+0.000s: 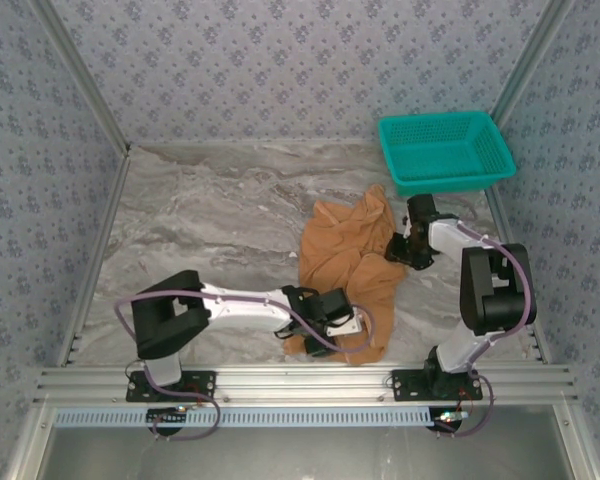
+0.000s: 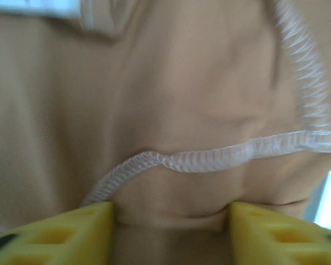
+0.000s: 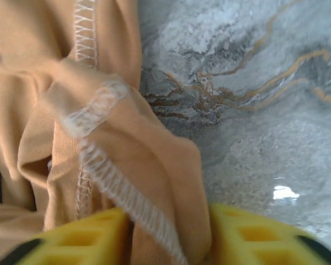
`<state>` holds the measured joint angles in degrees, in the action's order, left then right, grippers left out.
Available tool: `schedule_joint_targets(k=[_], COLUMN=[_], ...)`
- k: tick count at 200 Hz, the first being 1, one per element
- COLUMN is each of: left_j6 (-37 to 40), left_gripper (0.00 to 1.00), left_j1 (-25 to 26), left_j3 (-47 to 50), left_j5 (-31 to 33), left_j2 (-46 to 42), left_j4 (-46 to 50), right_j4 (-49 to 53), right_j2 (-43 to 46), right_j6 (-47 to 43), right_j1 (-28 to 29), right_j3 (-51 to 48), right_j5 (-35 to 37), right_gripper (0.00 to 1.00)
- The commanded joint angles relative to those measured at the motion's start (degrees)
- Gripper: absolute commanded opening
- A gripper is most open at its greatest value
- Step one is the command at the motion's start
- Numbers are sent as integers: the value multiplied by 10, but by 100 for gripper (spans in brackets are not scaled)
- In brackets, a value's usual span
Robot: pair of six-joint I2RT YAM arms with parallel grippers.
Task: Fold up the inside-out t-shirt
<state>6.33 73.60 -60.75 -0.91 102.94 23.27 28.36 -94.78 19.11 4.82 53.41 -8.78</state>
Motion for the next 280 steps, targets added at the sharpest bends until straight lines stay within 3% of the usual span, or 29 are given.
schedule_joint_targets(k=[1,22,47,68,100,131,148,185,213,244,280], left_j6=[17,-5,-29,-56,-116,-168,-185,-218,-250,-255,-270], left_gripper=[29,12,9,8,7,7,12,42,60,66,67], left_j1=[-3,-37,-122,-199,-332,-405,-412,-411,-407,-360,-330], left_j3=[-16,-11,23,49,88,122,133,130,145,198,231], left_j5=[50,64,75,106,104,112,107,114,105,1,-62], left_j2=[16,-7,-84,-159,-247,-290,-286,-269,-301,-354,-319], left_j4=[59,73,71,49,10,-16,-20,2,0,-55,-70], right_j4=[-26,-30,-34,-36,-29,-20,-10,-3,-32,-31,-7], right_j2=[7,30,63,90,116,125,125,161,184,154,84], right_j6=[17,21,30,42,48,51,50,41,36,-11,-51], right_j1=[-8,-13,-15,-20,-23,-28,-31,-26,23,126,167], right_j3=[-8,3,16,24,22,-14,-36,-60,-68,-32,11], right_j5=[-21,-21,-30,-37,-19,-2,10,28,-8,0,42], right_gripper=[24,13,7,7,8,16,26,53,56,56,56])
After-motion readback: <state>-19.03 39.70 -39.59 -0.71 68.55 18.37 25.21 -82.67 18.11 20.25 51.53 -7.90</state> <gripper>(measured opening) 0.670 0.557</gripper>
